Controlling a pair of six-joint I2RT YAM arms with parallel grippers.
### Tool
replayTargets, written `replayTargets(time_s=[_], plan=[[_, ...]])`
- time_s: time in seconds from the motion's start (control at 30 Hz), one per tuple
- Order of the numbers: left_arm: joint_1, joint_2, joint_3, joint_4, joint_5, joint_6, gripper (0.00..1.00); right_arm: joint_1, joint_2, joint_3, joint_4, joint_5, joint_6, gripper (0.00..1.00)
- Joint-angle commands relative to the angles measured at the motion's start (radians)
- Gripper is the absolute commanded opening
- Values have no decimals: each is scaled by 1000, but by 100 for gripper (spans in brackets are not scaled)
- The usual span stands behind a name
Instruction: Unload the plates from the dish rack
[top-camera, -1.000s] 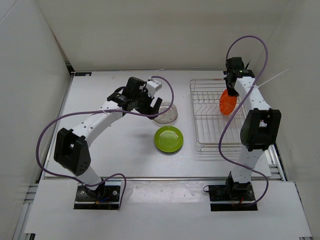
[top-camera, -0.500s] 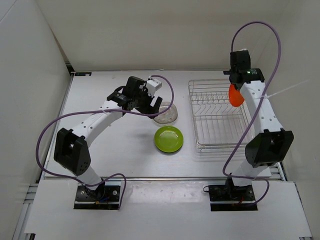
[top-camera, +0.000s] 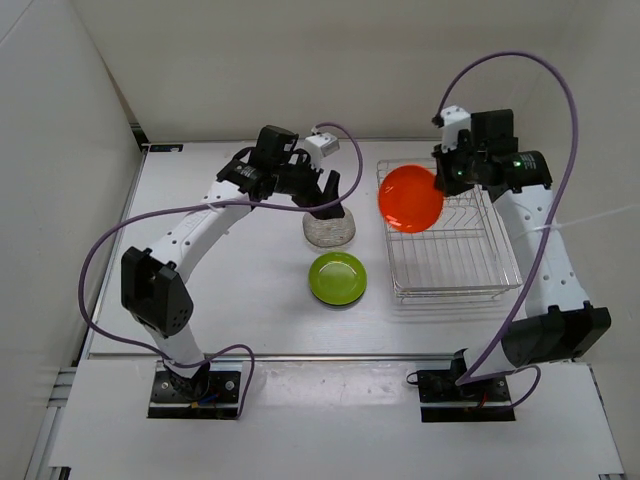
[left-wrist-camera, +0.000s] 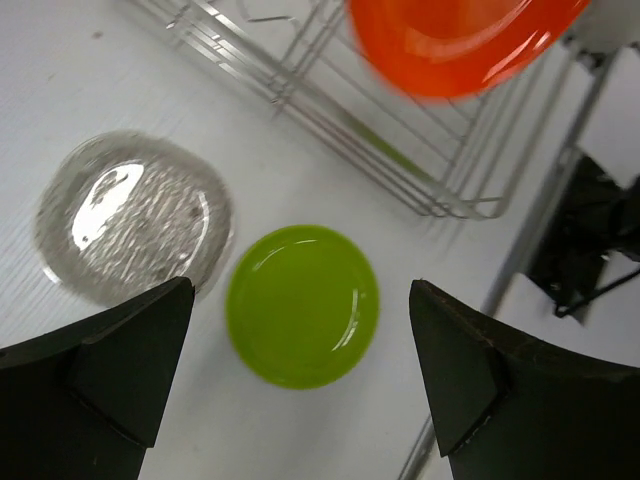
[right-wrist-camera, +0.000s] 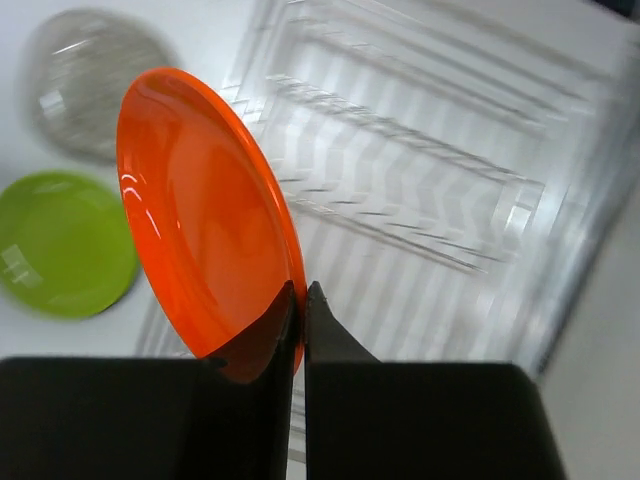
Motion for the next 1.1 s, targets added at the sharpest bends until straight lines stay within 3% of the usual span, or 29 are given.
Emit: replayTargets(time_s=[0.0,0.23,0.4,0.43,0.5,0.53,0.7,0.73,0.77,0.87,0.9,1.0,1.07], plan=[[-9,29,78,-30,220,-36,100,43,19,-27,-58,-356,-36,0],[-49,113,134,-50,220,-36,97,88,81,28,-132,-590,-57,0],[-49,114,134,-50,210,-36,89,88,90,40,-142,-603,-66,0],[-49,114,134,-50,210,-27,78,88,90,40,-142,-589,-66,0],[-49,114,134,-50,201,-27,75,88,90,19,-133,-589,-66,0],[-49,104,134,-50,201,-27,66,88,90,19,-133,-578,-66,0],[-49,81,125,-50,190,-27,51,97,90,-1,-124,-548,-57,0],[-49,81,125,-41,190,-27,44,97,90,-1,-124,-538,-57,0],[-49,72,125,-41,178,-27,29,106,90,-1,-124,-538,-57,0],[-49,72,125,-41,167,-38,11,106,90,-1,-124,-529,-57,0],[-49,72,125,-41,167,-38,11,115,90,-10,-124,-529,-57,0],[-49,63,103,-41,158,-38,11,115,90,-19,-124,-529,-57,13],[-49,54,91,-41,147,-38,11,115,90,-19,-124,-529,-57,33]])
